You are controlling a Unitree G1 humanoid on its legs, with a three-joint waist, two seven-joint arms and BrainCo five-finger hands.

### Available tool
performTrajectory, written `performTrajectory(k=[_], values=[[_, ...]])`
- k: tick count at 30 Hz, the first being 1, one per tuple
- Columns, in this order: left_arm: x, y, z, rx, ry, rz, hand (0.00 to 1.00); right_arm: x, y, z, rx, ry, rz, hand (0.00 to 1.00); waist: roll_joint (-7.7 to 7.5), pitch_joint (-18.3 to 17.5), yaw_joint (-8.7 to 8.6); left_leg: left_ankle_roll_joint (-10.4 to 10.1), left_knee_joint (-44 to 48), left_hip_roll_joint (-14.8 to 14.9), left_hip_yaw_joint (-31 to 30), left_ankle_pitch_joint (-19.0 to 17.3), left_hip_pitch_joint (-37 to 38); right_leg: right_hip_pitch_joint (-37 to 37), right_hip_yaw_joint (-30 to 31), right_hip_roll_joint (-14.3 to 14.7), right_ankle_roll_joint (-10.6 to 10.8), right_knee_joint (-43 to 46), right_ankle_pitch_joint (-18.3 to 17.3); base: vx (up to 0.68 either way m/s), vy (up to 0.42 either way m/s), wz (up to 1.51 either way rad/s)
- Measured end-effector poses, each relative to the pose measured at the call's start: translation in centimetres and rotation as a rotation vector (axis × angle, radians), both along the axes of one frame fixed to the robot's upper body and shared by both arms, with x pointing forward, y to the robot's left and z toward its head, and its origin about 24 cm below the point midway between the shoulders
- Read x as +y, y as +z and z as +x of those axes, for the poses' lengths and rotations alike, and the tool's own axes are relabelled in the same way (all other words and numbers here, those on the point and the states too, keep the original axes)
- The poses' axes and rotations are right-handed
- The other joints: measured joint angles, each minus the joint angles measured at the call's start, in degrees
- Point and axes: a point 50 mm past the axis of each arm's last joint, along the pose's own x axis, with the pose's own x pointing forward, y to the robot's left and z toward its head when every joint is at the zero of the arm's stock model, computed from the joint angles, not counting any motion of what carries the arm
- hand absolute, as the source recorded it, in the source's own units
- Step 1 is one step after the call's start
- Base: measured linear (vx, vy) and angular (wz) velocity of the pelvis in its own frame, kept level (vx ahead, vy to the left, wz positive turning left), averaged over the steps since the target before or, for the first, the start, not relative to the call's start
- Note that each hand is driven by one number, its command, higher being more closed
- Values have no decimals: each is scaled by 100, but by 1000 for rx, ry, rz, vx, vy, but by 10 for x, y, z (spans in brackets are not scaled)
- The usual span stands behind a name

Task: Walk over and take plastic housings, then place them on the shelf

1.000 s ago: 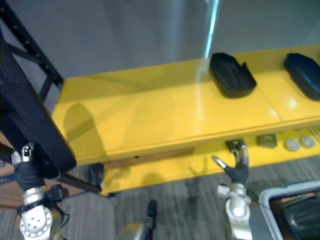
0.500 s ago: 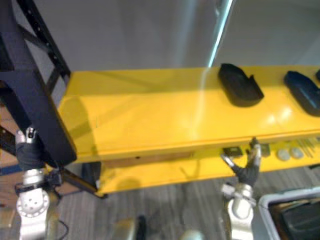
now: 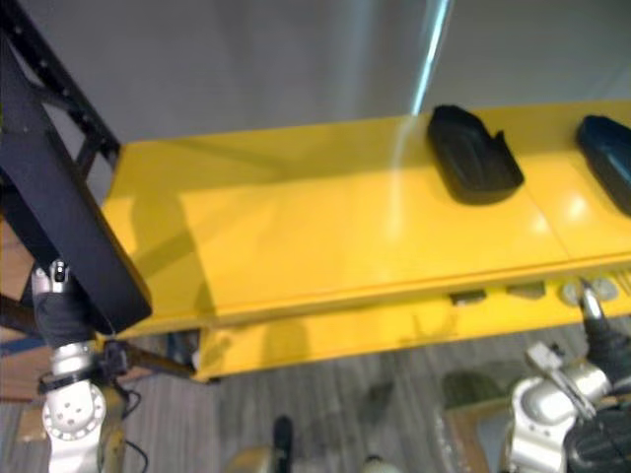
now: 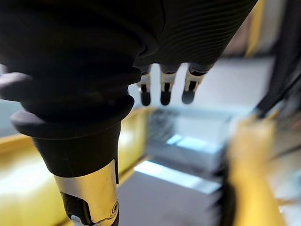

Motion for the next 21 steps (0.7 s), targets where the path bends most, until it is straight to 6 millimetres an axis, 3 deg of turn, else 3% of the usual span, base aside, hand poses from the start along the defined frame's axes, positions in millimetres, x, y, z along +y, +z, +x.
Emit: performTrajectory(k=[4,7,12,16,21], values=[[1,-3,-3,13,0,-5,100,18,-50,-32,126,-109,185,0,74,-133,15,28,-232,-32,135,63,241,90,-10,-39,11,-23,29,-7,26,-12],[0,-7,-5,25,-1,-20,100,29,-70,-45,185,-160,253,0,148,-209,13,46,-363,-87,151,44,308,161,-37,-98,26,-25,39,-55,47,-2],[-1,-8,-8,28,-6,-35,100,37,-77,-43,215,-130,272,0,213,-344,33,86,-367,-21,591,8,295,176,-164,-144,23,-83,146,-56,47,5],[-1,-5,-8,17,-18,-28,100,40,-90,-47,259,-135,324,0,199,-441,94,85,-374,-28,568,59,250,175,-195,-137,23,-151,152,-22,14,3],[-2,-1,-8,-9,-33,-45,100,49,-106,-48,314,-94,392,0,251,-499,34,91,-380,-37,434,223,166,162,-356,-110,20,-205,152,6,-11,15]])
